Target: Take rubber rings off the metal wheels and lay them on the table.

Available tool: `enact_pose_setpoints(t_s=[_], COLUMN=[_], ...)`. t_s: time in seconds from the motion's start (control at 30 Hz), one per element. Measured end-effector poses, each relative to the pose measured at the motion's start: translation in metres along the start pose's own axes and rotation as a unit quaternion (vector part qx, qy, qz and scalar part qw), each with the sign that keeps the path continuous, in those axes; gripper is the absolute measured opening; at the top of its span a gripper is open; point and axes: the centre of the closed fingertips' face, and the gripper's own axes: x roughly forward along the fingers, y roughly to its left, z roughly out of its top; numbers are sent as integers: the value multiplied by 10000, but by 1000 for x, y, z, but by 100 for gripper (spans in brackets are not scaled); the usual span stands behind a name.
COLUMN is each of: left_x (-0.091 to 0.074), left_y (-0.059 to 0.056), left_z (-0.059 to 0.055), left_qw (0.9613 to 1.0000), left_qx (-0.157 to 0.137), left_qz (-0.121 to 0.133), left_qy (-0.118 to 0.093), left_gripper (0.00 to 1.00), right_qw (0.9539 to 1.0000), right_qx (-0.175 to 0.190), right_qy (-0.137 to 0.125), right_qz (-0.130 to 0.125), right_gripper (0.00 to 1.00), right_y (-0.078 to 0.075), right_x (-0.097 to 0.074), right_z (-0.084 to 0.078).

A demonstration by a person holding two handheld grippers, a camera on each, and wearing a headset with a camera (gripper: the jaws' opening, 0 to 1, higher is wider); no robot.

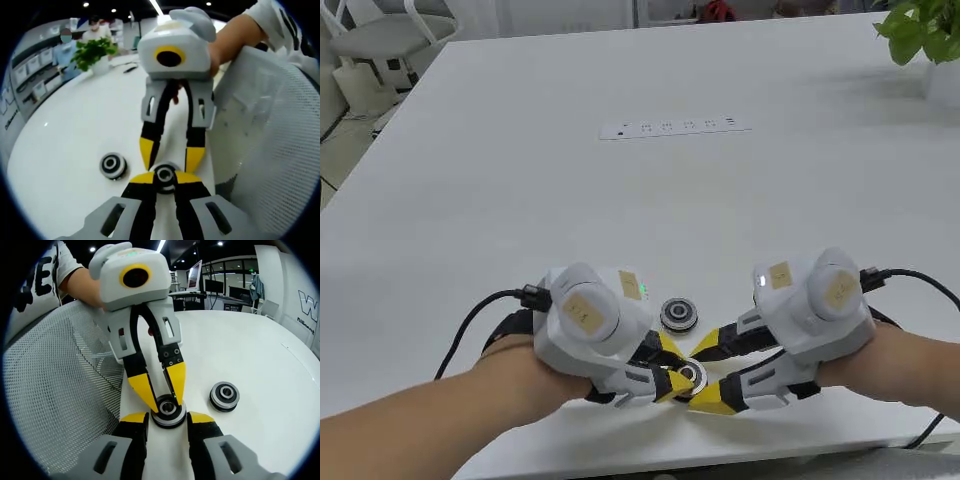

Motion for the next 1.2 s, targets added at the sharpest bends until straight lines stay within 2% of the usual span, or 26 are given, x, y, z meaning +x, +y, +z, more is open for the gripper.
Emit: enact_pose_setpoints(t_s=[0.23,0.47,0.77,1.07,1.2], left_x=[1,1,0,-1,-1], left_y=[0,0,1,1,1], left_z=[0,0,-1,-1,-1], left_qw=[10000,10000,9999,9999,9999], left_qx=[-20,-10,-46,-54,-54], left_qz=[26,34,65,91,84], left_qy=[-38,-70,-105,-115,-110], left_gripper=[13,13,13,13,13], right_qw=[9999,10000,9993,9992,9996], right_qx=[103,88,383,398,294], right_qy=[-85,-2,-15,-7,-7], right_qz=[-25,-36,-28,-27,-36], right_gripper=[25,23,15,13,15], right_y=[-1,-1,-2,-2,-2], right_x=[-2,-6,-11,-12,-11], right_z=[2,-2,-8,-9,-7])
